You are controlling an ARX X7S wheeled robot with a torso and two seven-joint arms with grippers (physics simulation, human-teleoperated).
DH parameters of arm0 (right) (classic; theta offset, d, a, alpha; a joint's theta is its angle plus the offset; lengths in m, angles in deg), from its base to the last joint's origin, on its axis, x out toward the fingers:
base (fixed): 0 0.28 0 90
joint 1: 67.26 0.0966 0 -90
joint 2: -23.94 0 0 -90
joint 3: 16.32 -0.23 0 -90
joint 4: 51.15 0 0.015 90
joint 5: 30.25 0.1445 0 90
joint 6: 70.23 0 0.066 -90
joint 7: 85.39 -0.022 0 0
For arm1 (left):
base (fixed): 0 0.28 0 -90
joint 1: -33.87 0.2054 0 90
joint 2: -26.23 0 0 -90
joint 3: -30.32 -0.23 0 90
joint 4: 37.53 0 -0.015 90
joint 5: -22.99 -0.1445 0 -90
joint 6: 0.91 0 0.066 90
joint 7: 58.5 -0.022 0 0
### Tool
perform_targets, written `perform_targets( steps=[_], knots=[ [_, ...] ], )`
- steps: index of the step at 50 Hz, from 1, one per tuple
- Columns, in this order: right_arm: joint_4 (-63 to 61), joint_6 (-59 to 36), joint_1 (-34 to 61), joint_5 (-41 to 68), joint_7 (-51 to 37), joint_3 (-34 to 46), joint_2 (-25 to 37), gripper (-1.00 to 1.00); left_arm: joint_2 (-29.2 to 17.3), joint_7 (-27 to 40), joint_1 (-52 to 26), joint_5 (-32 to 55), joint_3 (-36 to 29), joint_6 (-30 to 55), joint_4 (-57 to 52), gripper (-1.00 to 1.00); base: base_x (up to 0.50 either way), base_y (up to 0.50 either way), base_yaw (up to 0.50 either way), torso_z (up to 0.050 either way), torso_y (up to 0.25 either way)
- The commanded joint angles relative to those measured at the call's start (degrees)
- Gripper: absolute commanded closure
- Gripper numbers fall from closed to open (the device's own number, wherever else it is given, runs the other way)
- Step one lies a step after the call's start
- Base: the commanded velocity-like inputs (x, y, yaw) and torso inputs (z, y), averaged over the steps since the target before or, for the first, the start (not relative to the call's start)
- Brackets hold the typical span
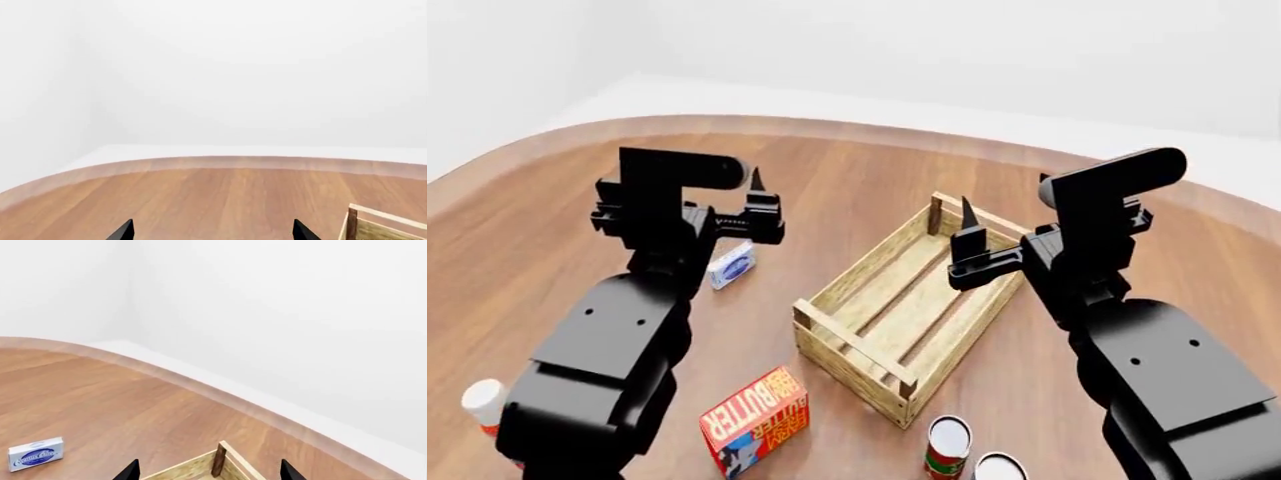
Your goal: Pick up the ketchup, and put it in the wooden tray.
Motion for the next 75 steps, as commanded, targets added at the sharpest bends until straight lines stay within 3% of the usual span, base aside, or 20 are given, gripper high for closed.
perform_targets(
  steps=[1, 10, 20, 28, 50, 75],
  knots=[
    [0.2, 0.9, -0.4, 0.0, -0.2, -0.1, 0.1, -1.00, -1.0, 0.0, 1.0, 1.0, 0.5, 0.5, -1.3, -1.00, 0.00, 0.00, 0.00, 0.000, 0.000],
    [-0.7, 0.5, -0.8, 0.6, -0.4, -0.7, 0.2, -1.00, -4.3, 1.1, 2.8, 2.3, 3.2, 6.8, -8.5, -1.00, 0.00, 0.00, 0.00, 0.000, 0.000],
    [-0.5, 1.3, -0.7, 0.5, -0.6, -0.7, 0.3, -1.00, -10.6, 2.4, 7.4, 6.0, 13.4, 18.8, -21.5, -1.00, 0.00, 0.00, 0.00, 0.000, 0.000],
    [0.1, 2.0, -0.8, 0.2, -0.9, -0.6, 0.3, -1.00, -12.5, 3.5, 12.7, 6.6, 20.0, 21.4, -25.9, -1.00, 0.00, 0.00, 0.00, 0.000, 0.000],
    [0.2, 2.2, 0.4, 0.2, -1.4, 0.2, 0.1, -1.00, -11.9, 5.4, 24.9, 6.8, 32.7, 24.6, -30.7, -1.00, 0.00, 0.00, 0.00, 0.000, 0.000],
    [-0.7, 1.9, 1.0, 0.6, -1.9, 0.6, 0.0, -1.00, -12.5, 8.7, 23.4, 9.1, 37.3, 43.5, -33.7, -1.00, 0.00, 0.00, 0.00, 0.000, 0.000]
  ],
)
